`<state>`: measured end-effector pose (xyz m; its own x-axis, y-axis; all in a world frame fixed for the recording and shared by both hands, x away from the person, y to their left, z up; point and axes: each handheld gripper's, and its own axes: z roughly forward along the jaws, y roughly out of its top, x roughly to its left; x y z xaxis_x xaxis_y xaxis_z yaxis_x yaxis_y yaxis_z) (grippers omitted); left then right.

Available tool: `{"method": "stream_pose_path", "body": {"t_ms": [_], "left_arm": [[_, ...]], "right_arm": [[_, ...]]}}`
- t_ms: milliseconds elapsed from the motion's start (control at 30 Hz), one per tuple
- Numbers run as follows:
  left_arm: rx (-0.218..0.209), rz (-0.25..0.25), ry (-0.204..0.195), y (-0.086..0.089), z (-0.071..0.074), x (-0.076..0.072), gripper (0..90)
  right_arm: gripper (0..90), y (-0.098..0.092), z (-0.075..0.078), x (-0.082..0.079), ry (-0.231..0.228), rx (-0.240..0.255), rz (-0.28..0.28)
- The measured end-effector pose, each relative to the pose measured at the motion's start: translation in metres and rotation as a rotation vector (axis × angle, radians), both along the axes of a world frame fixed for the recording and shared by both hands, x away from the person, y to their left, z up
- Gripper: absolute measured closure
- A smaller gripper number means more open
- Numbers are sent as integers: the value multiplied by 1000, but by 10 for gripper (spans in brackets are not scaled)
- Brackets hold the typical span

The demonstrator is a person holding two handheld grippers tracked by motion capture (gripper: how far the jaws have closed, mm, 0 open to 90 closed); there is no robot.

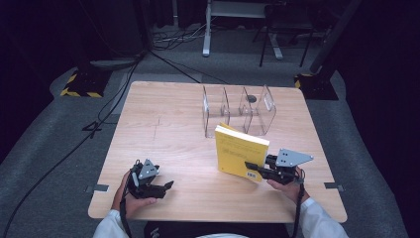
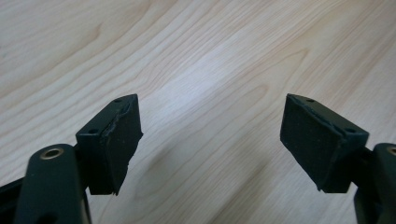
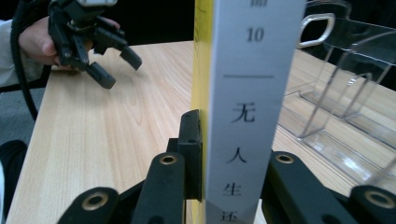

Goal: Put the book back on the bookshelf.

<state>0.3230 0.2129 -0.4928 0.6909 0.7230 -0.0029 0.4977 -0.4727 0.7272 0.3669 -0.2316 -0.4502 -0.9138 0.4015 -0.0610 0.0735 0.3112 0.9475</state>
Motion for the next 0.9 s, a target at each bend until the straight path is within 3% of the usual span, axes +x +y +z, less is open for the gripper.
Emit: {"method": "stream_pose_path", "body": {"t_ms": [67,200,300,900], "left_arm": [[-4,9,17,4,-2,1,198],[44,11,29,2,-5,3,190],[57,16,43,0,-9,4,179],[29,22,42,3,-12,5,166]], "right_arm": [[760,-2,0,1,-2,-1,-10],[761,-7,3,2,-5,4,-40],[761,-11,4,4,-12,9,-63],[763,-26,16,5,-52,26,-142]]}}
